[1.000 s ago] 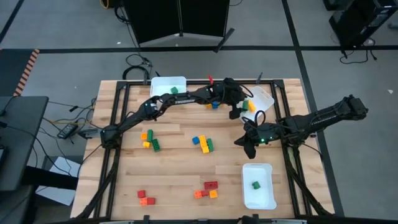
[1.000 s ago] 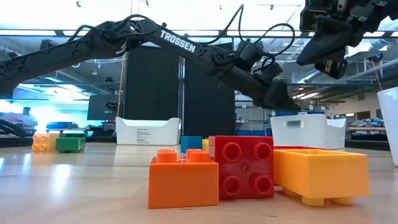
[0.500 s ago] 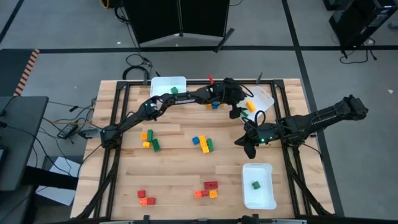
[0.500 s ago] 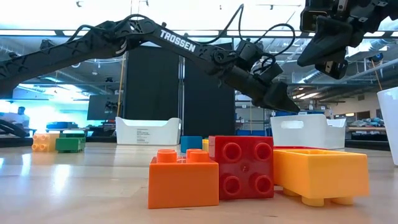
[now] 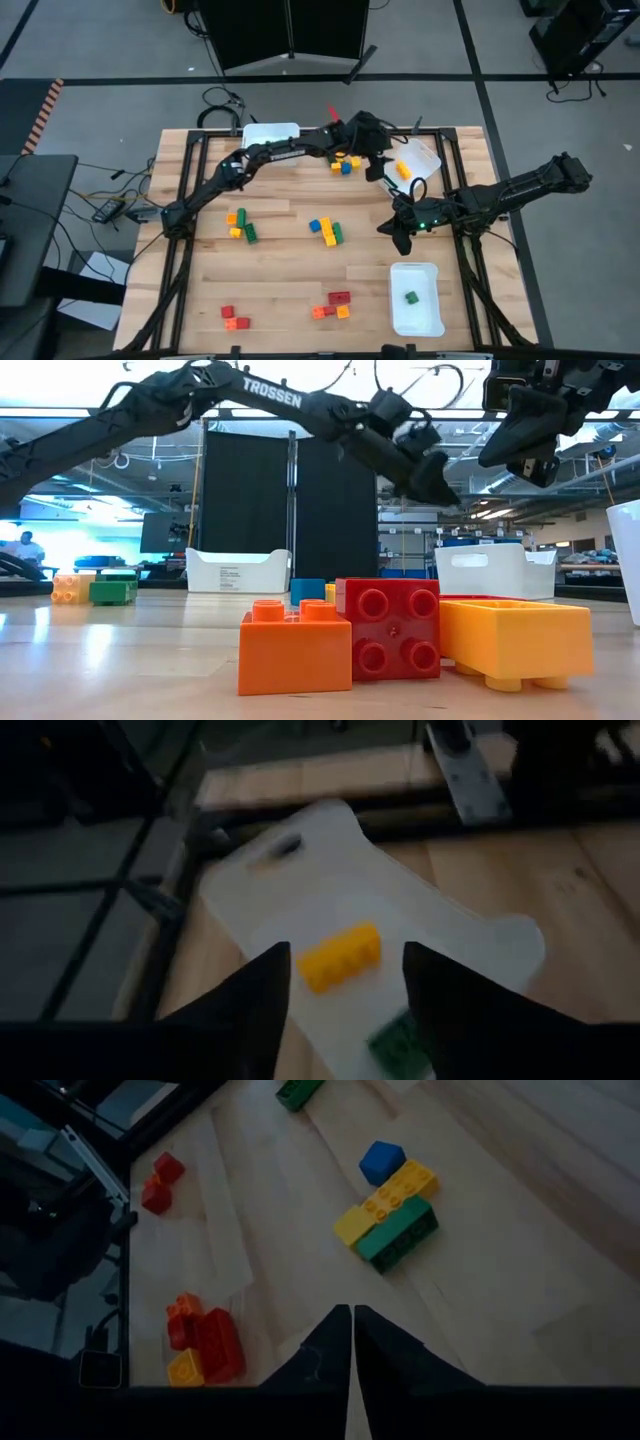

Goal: Sort blocks by size
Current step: Put the green 8 stud gamepiece into the top right white bin

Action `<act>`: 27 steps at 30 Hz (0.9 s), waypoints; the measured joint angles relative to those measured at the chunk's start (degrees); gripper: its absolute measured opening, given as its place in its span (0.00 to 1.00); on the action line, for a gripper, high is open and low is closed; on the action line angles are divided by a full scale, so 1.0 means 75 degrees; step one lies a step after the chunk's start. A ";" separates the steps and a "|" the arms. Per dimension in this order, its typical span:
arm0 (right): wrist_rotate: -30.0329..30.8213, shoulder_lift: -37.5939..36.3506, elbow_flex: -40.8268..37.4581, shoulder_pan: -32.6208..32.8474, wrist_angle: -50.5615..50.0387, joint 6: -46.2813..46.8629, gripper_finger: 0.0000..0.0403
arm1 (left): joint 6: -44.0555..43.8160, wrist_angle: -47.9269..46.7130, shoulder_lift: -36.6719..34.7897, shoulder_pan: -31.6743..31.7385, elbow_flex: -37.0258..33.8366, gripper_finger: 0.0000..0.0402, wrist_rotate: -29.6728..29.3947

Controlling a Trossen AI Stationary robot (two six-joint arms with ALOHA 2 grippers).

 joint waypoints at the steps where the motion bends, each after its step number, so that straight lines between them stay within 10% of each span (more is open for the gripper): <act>1: 0.0000 0.0000 0.0000 -0.0003 -0.0005 -0.0002 0.07 | 0.0003 -0.0233 -0.0115 0.0019 0.0000 0.46 -0.0022; 13: 0.0000 0.0000 0.0000 -0.0009 -0.0027 -0.0230 0.04 | -0.0406 -0.2855 -0.0814 0.0653 -0.0006 0.03 0.0572; 27: -0.0012 0.0000 0.0000 -0.0160 -0.0162 -0.0682 0.03 | -0.0783 -0.4431 -0.1888 0.0476 -0.0484 0.00 -0.0456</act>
